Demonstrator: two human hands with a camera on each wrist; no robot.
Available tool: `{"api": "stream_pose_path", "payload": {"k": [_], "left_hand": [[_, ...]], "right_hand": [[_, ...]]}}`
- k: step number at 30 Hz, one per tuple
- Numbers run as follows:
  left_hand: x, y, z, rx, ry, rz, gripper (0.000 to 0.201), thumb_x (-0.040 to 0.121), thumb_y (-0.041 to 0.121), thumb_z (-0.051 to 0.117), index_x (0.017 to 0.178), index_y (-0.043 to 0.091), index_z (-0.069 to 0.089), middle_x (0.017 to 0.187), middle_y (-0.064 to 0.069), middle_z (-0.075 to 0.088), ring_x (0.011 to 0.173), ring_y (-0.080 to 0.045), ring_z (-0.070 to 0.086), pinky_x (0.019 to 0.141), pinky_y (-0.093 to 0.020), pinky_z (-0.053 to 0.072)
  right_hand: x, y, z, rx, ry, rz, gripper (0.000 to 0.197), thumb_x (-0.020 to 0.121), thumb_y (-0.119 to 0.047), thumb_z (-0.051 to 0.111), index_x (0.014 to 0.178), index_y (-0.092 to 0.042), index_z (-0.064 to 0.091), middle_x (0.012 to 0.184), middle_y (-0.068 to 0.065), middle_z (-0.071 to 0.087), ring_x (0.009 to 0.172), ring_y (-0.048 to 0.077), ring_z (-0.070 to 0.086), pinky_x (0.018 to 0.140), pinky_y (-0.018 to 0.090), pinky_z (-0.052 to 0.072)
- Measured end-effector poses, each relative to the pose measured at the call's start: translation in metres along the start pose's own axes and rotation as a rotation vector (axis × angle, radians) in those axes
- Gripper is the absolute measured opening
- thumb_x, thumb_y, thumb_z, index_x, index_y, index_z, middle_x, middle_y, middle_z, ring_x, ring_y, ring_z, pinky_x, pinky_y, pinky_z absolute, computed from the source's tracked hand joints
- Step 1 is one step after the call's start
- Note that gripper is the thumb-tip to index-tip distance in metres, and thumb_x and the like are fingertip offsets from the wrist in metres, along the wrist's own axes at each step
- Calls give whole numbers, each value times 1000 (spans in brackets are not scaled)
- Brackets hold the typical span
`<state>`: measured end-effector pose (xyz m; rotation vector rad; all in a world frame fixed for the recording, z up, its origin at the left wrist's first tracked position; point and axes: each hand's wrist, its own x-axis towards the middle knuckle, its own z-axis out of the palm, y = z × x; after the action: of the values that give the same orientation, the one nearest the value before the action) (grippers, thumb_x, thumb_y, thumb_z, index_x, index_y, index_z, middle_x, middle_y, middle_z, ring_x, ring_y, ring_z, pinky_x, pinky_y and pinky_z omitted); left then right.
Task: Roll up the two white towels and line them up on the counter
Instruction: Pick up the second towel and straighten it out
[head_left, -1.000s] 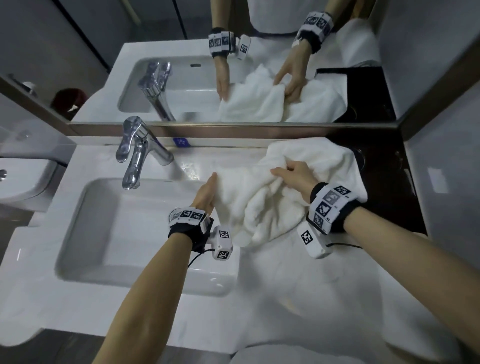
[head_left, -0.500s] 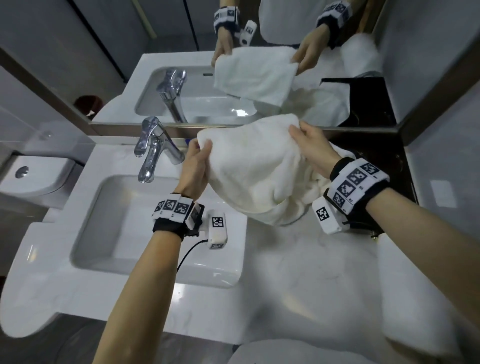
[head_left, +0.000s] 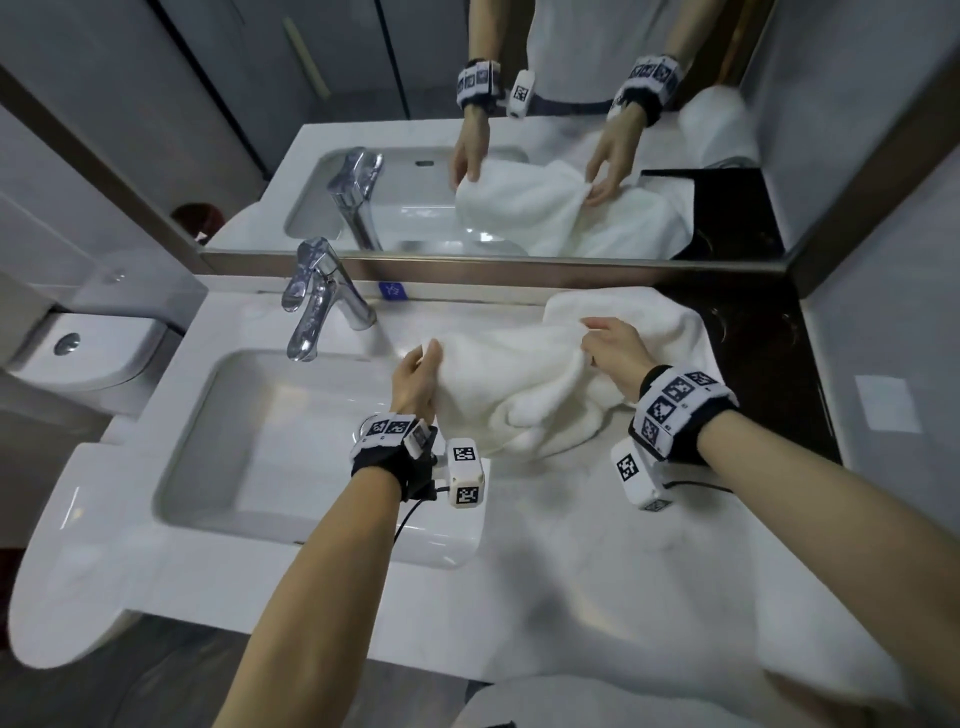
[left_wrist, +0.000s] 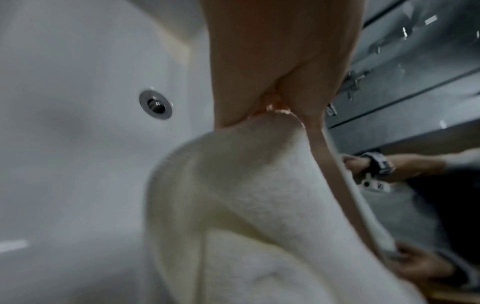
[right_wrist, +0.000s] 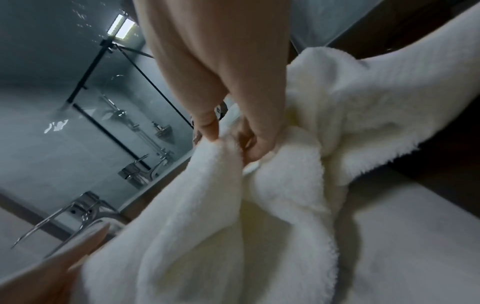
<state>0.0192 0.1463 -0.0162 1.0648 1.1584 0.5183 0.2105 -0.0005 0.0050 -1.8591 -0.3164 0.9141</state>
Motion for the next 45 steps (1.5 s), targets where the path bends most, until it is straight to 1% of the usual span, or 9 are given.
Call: {"api": "stream_pose_path", "payload": {"k": [2,5,10,13,19,27,35,39,45], "left_hand": [[3,-10,-2,63,-47,-126,47,96,49,39,121,13,55,112,-5,57,101,-20,56,90,-35,48],[2,-24,-4,83,-31,-253,39,92,44,28,102,15,51,101,-7,51,88,-22,50,80,-33,41],[0,-37,-2,120,15,-261,22,94,19,35,89,8,53,93,-9,53,94,-24,48,73,-33,40],[2,-31,1,279,-22,-129,28,95,7,37,69,13,46,78,-4,47,91,-22,41,77,-37,37],[-5,15,-16,124,20,212,9,94,17,42,99,9,45,91,-6,47,91,-20,44,76,-33,38],[-44,97,-18,-206,-249,375,15,99,13,43,101,12,58,90,4,71,81,-8,67,68,-21,53],[-61,108,-23,-18,-612,324,62,95,-1,44,145,34,33,124,-2,62,101,-13,64,80,-28,54],[-55,96,-22,-23,-645,210,71,89,-4,53,144,35,33,116,-8,68,104,-20,65,83,-33,55],[-36,55,-19,38,-579,-45,80,81,-10,58,146,26,28,114,-10,70,96,-17,70,73,-27,58]], "right_hand": [[-1,7,1,-25,-18,67,31,81,-28,66,104,-8,66,101,7,66,97,23,63,90,33,51],[-6,16,1,-142,17,116,39,66,-53,72,76,-15,68,85,3,71,93,23,66,94,37,51],[-14,17,13,-180,3,72,31,68,-42,76,64,-12,67,81,7,74,86,23,69,88,33,53],[-16,8,17,-285,46,-22,25,78,-24,68,78,1,69,83,14,71,81,27,63,71,27,45],[-22,-26,5,67,-98,-18,30,91,-14,47,103,11,60,90,9,51,85,20,48,84,33,46],[-58,-83,-26,310,-271,-320,13,95,-22,52,95,-17,65,86,-6,70,79,4,66,77,21,53],[-77,-118,-55,126,-168,-611,25,99,-16,45,117,-7,59,106,4,67,93,12,66,81,24,55],[-61,-103,-60,-13,-64,-479,27,95,-21,53,105,1,64,89,6,66,76,9,60,71,24,48],[-27,-48,-64,-77,-148,-253,66,77,-4,73,136,-10,43,112,10,60,107,21,59,81,22,53]]}}
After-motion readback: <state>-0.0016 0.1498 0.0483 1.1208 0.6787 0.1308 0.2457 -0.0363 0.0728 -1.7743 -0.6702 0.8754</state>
